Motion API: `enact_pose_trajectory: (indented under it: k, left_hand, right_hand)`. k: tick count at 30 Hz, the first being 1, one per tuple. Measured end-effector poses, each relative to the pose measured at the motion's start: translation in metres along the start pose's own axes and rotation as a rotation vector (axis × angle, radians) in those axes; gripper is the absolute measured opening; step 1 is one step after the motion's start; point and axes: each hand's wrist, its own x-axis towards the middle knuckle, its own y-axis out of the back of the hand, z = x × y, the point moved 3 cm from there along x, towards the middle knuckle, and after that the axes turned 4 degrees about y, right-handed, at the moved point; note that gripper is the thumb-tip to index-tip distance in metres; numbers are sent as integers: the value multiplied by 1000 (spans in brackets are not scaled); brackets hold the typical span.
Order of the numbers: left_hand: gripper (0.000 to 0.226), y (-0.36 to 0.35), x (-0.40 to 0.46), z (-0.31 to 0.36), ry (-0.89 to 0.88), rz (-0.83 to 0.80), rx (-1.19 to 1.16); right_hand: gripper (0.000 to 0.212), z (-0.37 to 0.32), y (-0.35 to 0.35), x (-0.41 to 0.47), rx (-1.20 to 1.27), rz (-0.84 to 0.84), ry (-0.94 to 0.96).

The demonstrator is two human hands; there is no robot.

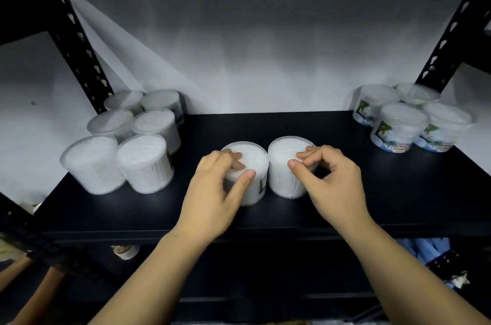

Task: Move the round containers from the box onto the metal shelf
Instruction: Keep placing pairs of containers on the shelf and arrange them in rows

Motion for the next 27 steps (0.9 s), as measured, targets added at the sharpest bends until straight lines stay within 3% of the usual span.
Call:
enact_pose_trajectory:
  k: [3, 6, 8, 12, 17, 21, 24, 27]
  left_hand:
    - [10, 4, 12, -7, 76, -59, -182]
    - [36, 6, 20, -14, 166, -149, -373]
    - [53, 7, 21, -17, 258, -107, -366]
    - [48, 1, 12, -19, 481, 46, -399]
    - [24, -3, 11, -30, 588, -10, -639]
    - [23, -3, 19, -25, 553, -124, -682]
    - [43, -1, 16, -22, 594, -86, -702]
    - [40, -1, 8, -26, 592, -37, -649]
  right_hand:
    - [28, 4, 10, 6, 73, -138, -60]
    - [50, 8, 14, 13, 244, -202, -129]
    - [55, 12, 14, 15, 256, -141, -209]
    - [39, 18, 15, 10, 93, 47, -400]
    - [11, 27, 14, 10, 214, -39, -489]
    - [21, 25, 12, 15, 296, -118, -489]
    - [25, 27, 15, 10, 259, -68, -487]
    - [41, 28, 20, -1, 220, -45, -513]
